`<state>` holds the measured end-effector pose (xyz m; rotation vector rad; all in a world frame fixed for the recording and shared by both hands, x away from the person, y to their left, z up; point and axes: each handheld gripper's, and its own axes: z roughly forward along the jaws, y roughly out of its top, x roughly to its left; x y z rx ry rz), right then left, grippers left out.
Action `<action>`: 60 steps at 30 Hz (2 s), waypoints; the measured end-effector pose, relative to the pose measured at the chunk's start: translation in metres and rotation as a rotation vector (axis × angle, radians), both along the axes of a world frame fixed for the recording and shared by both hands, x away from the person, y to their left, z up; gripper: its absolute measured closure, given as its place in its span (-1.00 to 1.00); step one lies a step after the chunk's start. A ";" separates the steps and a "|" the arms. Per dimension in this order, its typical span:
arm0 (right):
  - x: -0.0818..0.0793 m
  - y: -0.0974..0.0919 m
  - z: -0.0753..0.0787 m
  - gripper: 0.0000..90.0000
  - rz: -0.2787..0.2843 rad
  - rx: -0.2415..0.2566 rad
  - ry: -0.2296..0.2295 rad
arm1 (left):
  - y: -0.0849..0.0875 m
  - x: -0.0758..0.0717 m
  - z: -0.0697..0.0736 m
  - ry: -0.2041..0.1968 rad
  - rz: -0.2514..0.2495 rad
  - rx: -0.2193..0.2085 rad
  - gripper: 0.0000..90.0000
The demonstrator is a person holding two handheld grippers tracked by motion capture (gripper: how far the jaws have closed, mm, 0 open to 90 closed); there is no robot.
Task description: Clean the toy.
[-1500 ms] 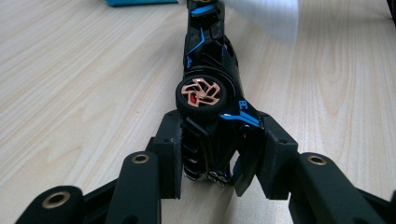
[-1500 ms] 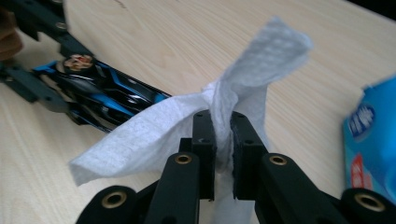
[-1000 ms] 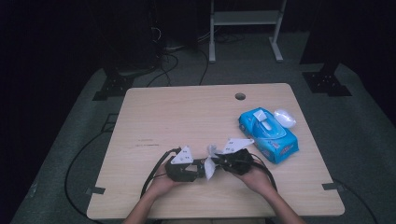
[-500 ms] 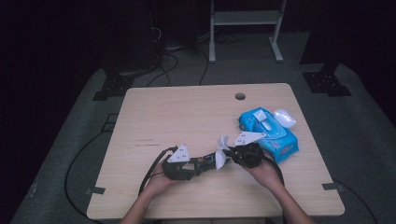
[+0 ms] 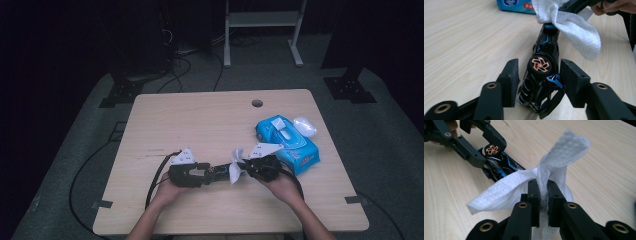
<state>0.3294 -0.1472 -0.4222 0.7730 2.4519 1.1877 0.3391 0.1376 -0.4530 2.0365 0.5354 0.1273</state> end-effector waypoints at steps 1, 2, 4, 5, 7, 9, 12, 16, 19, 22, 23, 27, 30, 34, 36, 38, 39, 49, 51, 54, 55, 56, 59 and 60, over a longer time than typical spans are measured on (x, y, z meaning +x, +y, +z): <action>0.000 0.000 0.000 0.83 0.008 -0.002 -0.002 | -0.001 0.000 -0.001 0.003 -0.008 0.003 0.17; -0.002 0.000 -0.001 0.84 0.009 -0.001 0.002 | -0.001 0.000 -0.001 -0.002 -0.009 0.007 0.21; -0.003 0.002 0.000 0.84 0.008 -0.016 -0.005 | -0.002 -0.001 0.000 -0.019 -0.016 0.017 0.23; -0.003 0.004 0.001 0.84 0.013 -0.019 -0.001 | -0.003 -0.002 0.000 -0.022 -0.017 0.021 0.23; -0.003 0.009 0.002 0.83 0.033 -0.022 0.009 | -0.003 -0.003 0.000 -0.027 -0.017 0.022 0.24; -0.005 0.016 0.002 0.83 0.041 -0.028 -0.006 | -0.002 -0.003 0.000 -0.033 -0.019 0.023 0.25; -0.003 0.020 0.002 0.83 0.051 -0.010 0.013 | -0.002 -0.003 -0.001 -0.041 -0.020 0.023 0.26; 0.003 0.014 0.005 0.83 0.027 -0.004 0.010 | -0.002 -0.003 -0.001 -0.041 -0.020 0.028 0.26; 0.003 0.010 0.001 0.84 0.025 0.005 0.030 | -0.002 -0.003 0.000 -0.030 -0.031 0.021 0.24; -0.001 0.008 0.001 0.84 0.033 0.003 0.029 | -0.004 -0.002 -0.003 -0.004 -0.044 0.020 0.16; -0.002 0.007 0.001 0.84 0.037 0.003 0.031 | -0.005 -0.003 -0.004 -0.002 -0.046 0.023 0.13; -0.009 0.005 -0.001 0.84 0.045 0.003 0.028 | -0.010 -0.006 -0.005 -0.026 -0.049 0.053 0.05; -0.015 0.003 -0.003 0.84 0.053 0.004 0.020 | -0.011 -0.008 -0.007 -0.030 -0.056 0.079 -0.03; -0.021 0.000 -0.006 0.84 0.042 0.004 0.006 | -0.013 -0.007 -0.009 -0.044 -0.051 0.084 -0.13; -0.023 0.000 -0.006 0.84 0.034 0.004 0.002 | -0.015 -0.008 -0.009 -0.058 -0.051 0.092 -0.13; -0.024 0.000 -0.007 0.83 0.028 0.003 -0.007 | -0.014 -0.009 -0.009 -0.054 -0.055 0.090 -0.15; -0.025 0.000 -0.008 0.83 0.028 0.000 -0.014 | -0.015 -0.009 -0.009 -0.046 -0.051 0.090 -0.19; -0.029 0.006 -0.023 0.83 0.039 -0.061 0.013 | -0.014 -0.008 -0.010 -0.062 -0.019 0.097 -0.29; -0.028 0.007 -0.022 0.83 0.038 -0.056 0.018 | -0.015 -0.008 -0.010 -0.062 -0.021 0.100 -0.32; -0.023 0.007 -0.014 0.83 0.028 -0.033 -0.001 | -0.015 -0.009 -0.009 -0.080 -0.016 0.112 -0.40; -0.020 0.006 -0.011 0.83 0.024 -0.020 0.000 | -0.015 -0.009 -0.009 -0.086 -0.008 0.107 -0.46; -0.017 0.005 -0.010 0.83 0.021 -0.015 0.007 | -0.013 -0.009 -0.009 -0.088 0.003 0.085 -0.52; -0.008 0.003 -0.015 0.82 0.016 -0.021 0.040 | -0.008 -0.006 -0.009 -0.068 0.019 0.064 -0.60; -0.007 0.003 -0.018 0.82 0.016 -0.024 0.047 | -0.008 -0.005 -0.009 -0.058 0.020 0.068 -0.64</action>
